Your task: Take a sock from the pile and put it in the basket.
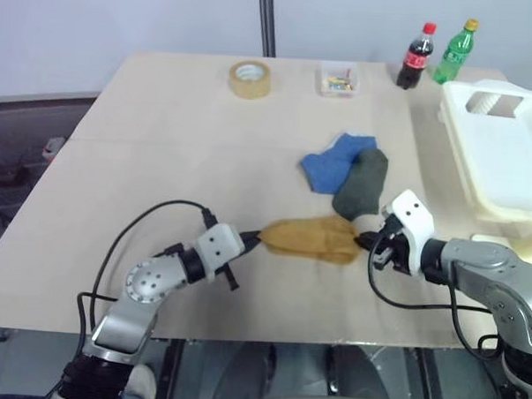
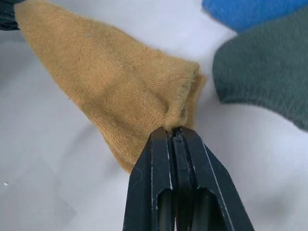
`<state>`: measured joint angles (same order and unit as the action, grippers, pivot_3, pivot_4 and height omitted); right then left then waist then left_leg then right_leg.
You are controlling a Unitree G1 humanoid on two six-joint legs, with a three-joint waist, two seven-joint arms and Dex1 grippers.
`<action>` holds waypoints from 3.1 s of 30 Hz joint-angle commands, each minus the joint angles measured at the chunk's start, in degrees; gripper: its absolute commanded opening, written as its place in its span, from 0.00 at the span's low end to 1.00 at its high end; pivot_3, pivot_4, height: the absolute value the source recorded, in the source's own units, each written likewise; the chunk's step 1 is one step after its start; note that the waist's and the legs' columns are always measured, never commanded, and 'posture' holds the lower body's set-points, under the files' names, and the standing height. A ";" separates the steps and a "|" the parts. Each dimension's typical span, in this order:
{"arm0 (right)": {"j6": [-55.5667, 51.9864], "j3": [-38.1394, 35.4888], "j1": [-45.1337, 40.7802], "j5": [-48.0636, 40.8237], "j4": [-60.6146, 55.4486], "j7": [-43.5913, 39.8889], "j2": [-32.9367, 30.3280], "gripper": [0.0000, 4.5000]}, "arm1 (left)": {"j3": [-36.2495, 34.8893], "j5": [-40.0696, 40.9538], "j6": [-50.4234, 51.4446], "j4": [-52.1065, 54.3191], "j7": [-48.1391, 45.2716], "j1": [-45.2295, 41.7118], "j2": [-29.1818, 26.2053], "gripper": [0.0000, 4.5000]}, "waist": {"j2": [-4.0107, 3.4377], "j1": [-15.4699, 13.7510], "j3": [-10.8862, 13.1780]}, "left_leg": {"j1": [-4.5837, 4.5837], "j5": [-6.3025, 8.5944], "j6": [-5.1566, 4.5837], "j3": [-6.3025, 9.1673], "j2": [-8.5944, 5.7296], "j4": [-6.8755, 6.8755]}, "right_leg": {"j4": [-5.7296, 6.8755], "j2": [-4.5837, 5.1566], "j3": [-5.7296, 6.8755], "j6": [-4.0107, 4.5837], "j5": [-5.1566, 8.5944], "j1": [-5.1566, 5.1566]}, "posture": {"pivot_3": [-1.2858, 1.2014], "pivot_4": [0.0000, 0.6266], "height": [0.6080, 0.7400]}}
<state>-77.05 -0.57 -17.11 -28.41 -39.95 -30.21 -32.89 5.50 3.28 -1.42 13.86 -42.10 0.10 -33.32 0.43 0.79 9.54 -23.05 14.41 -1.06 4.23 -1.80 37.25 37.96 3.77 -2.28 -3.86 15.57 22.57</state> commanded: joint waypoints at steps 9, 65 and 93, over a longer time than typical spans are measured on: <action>2.60 1.64 1.44 -0.40 0.57 0.78 -2.27 0.13 | 1.06 -7.43 -10.87 -3.49 5.10 -2.70 1.12 0.00 | 0.00 -0.05 0.00 | 0.00 0.00 0.00 0.02 0.01 0.03 | 0.02 -0.03 0.02 0.00 0.00 -0.01 | 0.52 0.24 0.99; 58.73 23.81 -7.42 32.62 32.36 -10.49 2.92 1.00 | -21.83 68.37 69.15 -7.77 17.17 -11.81 11.48 0.99 | 0.08 0.21 -0.11 | 0.43 -0.01 0.01 0.19 0.00 0.28 | 0.14 -0.10 0.16 -0.02 0.00 -0.47 | 0.52 0.24 0.99; 56.47 23.44 -4.42 35.14 29.58 -9.83 4.19 1.00 | -19.07 62.24 73.33 -8.65 37.05 -19.53 8.93 0.99 | 0.12 0.08 -0.62 | 0.54 -0.21 0.37 0.18 -0.02 0.19 | 0.14 -0.09 0.09 0.00 0.00 -0.51 | 0.52 0.24 0.99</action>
<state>-19.83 22.51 -22.61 6.04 -10.07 -39.56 -28.66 -12.98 69.85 73.14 5.86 -6.71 -20.06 -22.41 0.55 0.87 8.91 -22.50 14.21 -0.70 4.41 -1.82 37.44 38.10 3.68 -2.18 -3.86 15.57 22.05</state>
